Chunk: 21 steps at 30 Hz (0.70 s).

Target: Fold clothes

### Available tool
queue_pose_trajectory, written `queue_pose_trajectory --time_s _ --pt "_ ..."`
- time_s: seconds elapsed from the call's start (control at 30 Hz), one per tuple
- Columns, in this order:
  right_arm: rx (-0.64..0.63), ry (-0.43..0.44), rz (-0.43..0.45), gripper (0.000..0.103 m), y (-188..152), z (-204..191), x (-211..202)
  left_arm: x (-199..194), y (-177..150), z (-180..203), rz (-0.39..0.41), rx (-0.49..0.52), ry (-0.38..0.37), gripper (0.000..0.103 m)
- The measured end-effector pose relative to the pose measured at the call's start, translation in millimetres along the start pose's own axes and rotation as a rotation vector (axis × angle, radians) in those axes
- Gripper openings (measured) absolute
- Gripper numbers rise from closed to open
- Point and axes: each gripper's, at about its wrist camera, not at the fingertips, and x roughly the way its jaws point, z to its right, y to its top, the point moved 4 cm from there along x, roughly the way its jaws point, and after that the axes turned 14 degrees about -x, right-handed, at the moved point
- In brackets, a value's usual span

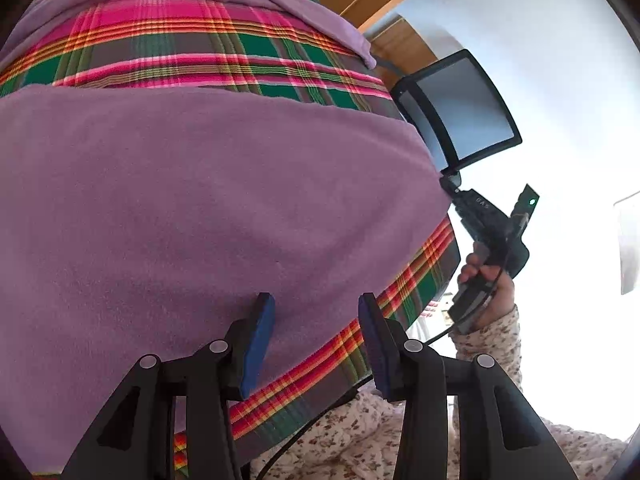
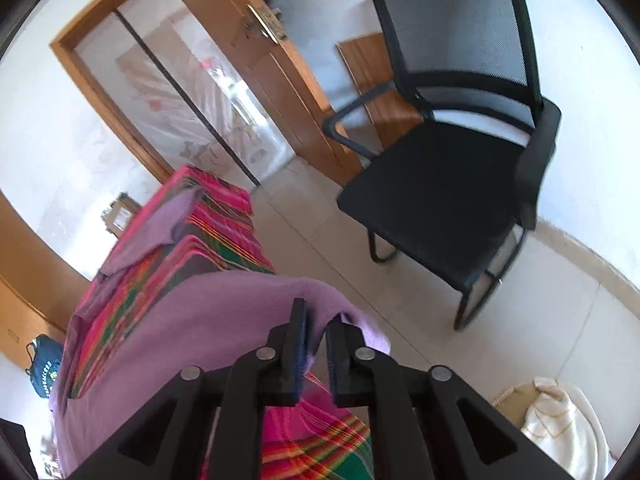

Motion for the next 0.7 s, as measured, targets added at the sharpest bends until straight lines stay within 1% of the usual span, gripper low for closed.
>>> queue_pose_trajectory --time_s 0.07,0.17,0.37,0.47,0.57,0.6,0.7 --pt "0.012 -0.003 0.0 0.009 -1 2 -2 -1 -1 1 0.001 0.002 -0.004 0.045" --pt "-0.007 -0.04 0.005 0.01 1 0 -8 -1 -4 3 -0.001 0.012 -0.007 0.045" --pt "-0.026 -0.177 0.019 0.011 9 6 -28 4 -5 3 -0.014 0.017 -0.023 0.045" --pt "-0.016 -0.225 0.025 0.011 12 13 -36 1 -7 3 -0.008 0.016 -0.035 0.045" --pt "-0.021 -0.204 0.031 0.014 13 7 -40 -5 -6 3 0.006 0.008 -0.045 0.045" --pt "-0.029 -0.179 0.035 0.014 14 2 -41 -8 -5 2 0.01 0.004 -0.049 0.045" --pt "-0.111 -0.009 0.051 0.014 13 -37 -41 -16 -4 -3 0.027 -0.008 -0.055 0.045"
